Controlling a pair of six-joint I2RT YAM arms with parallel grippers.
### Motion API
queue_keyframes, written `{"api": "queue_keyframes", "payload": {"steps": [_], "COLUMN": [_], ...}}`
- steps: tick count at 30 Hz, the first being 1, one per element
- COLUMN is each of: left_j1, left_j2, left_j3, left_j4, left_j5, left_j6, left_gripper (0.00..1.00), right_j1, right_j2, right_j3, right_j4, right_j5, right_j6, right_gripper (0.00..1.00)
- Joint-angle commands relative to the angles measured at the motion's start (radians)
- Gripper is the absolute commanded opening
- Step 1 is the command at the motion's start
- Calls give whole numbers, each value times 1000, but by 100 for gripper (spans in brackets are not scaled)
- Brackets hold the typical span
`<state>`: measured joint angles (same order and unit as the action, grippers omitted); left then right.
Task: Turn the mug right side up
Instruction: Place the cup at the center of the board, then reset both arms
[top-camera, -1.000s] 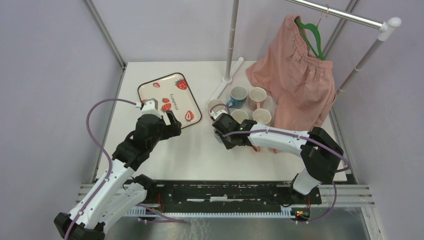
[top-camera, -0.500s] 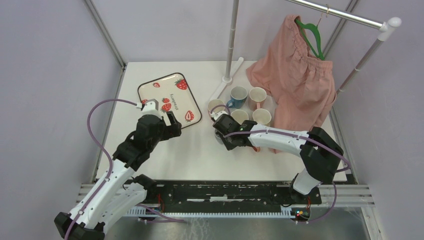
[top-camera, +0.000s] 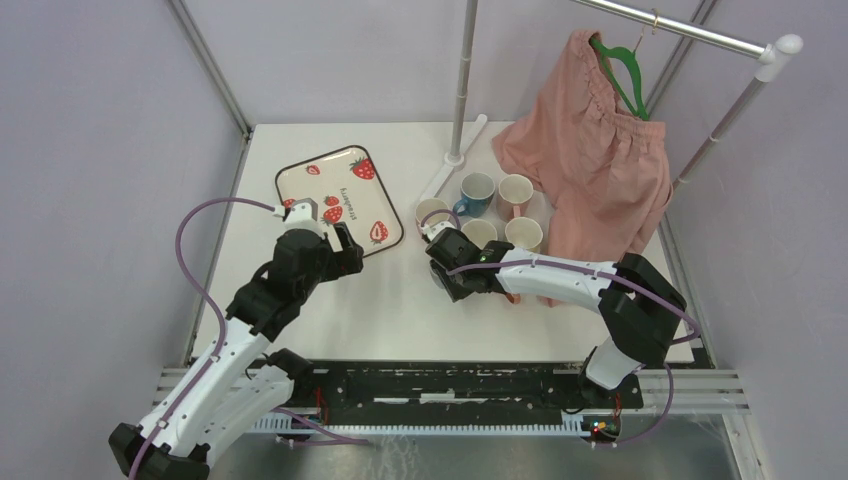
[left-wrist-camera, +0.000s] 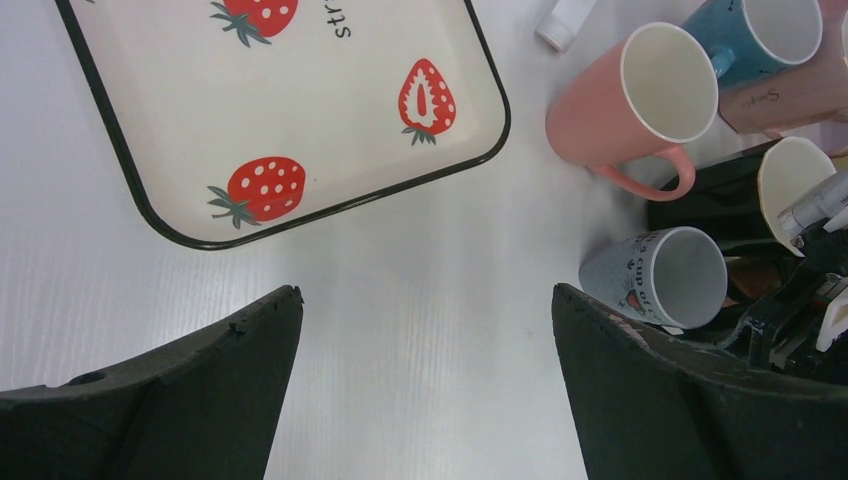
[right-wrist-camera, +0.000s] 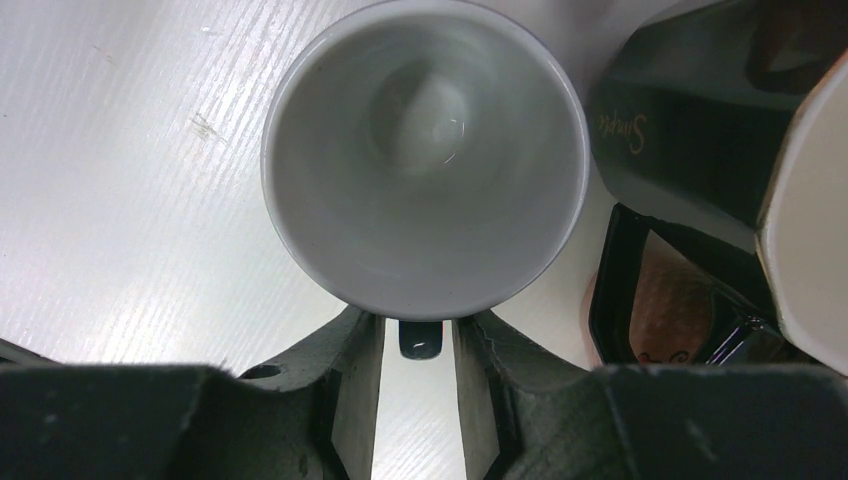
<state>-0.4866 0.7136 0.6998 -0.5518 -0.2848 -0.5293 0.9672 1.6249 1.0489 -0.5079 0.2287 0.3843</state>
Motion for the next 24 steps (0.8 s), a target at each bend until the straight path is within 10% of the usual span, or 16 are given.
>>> {"api": "queue_keyframes", "payload": {"steps": [1,24], "left_j1": [-6,-10], "left_j2": [0,-46], "left_j3": [1,7], "left_j4": [28,30], "left_j5": [7,-1], "left_j6": [32,46], "left_gripper": [100,100], "right_j1": [-2,-2], "right_j2": [-23,-402], "right_j3": [9,-27], "right_j4": [18,40], "right_j5": [8,69], "right_j6": [-5,-144], "right_gripper": [37,57]}}
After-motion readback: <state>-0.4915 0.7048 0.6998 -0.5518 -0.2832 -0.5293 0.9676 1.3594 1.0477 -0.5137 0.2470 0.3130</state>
